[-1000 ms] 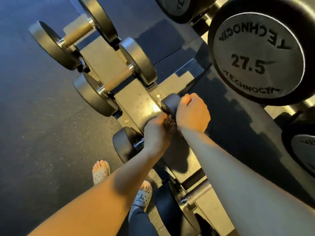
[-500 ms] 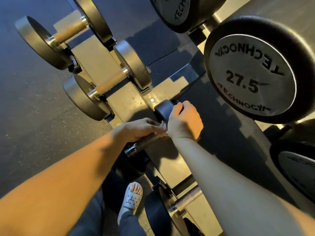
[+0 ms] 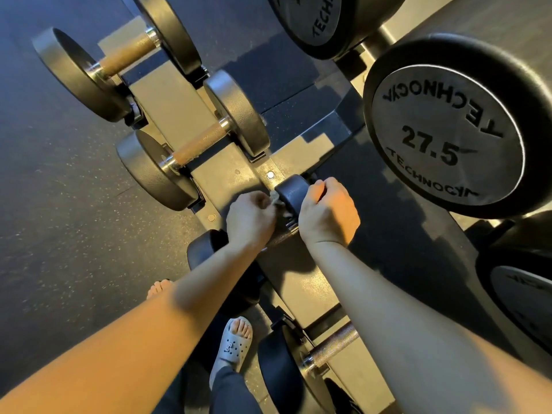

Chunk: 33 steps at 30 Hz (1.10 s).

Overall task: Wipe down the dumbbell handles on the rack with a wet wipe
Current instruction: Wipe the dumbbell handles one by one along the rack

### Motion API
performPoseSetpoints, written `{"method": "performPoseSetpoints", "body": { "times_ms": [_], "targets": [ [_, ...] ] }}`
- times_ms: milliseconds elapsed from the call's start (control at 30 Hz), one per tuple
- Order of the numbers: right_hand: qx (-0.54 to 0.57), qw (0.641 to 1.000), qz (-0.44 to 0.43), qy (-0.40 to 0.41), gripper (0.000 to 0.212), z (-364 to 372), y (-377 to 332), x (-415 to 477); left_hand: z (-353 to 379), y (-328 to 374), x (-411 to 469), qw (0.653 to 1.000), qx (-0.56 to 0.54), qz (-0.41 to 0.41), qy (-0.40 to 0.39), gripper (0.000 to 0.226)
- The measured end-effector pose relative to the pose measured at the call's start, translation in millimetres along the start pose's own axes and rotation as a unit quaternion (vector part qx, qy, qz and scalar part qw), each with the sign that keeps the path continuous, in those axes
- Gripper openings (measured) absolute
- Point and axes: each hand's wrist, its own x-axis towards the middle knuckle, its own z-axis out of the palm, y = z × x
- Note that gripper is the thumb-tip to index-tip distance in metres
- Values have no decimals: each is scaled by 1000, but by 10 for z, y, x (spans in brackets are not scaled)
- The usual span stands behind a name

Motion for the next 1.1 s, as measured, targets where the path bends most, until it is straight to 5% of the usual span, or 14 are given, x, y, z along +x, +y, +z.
{"method": "performPoseSetpoints", "body": {
  "times_ms": [100,200,300,367,467,567,667,733,800,867,967,1033,1100],
  "targets": [
    [2,1000,0,-2,29,10,14,1,72,-45,-296,990,81,113,-18,14],
    [4,1000,2,-1,30,19,27,-1,55,-308,-384,927,205,315,-4,15],
    [3,1000,1,1,30,32,29,7,15,-350,-250,901,240,362,-15,6],
    [-1,1000,-5,1,28,37,26,5,49,-163,-220,945,202,256,-43,14],
    [-7,1000,-16,8,27,28,30,-4,111,37,-30,988,34,-7,-147,28],
    [-4,1000,-20,11,26,28,44,0,-13,140,131,930,-125,-178,-297,26],
    [7,1000,-21,7,27,25,32,-1,-90,200,215,856,-180,-230,-427,36],
    [10,1000,-21,5,27,28,41,-4,-54,192,234,854,-185,-248,-419,34],
    [7,1000,-25,5,27,37,52,-5,-24,121,202,894,-179,-252,-323,34],
    [4,1000,-25,10,27,45,56,-3,-27,57,102,947,-144,-201,-204,27],
    [4,1000,-16,13,27,45,59,-8,-12,40,-105,991,-2,-4,-133,18],
    [6,1000,-12,15,27,37,47,-13,-38,-15,-167,970,160,150,-105,15],
    [11,1000,-6,10,27,28,35,-11,-96,-92,-187,910,260,311,-84,11]
  ]
}}
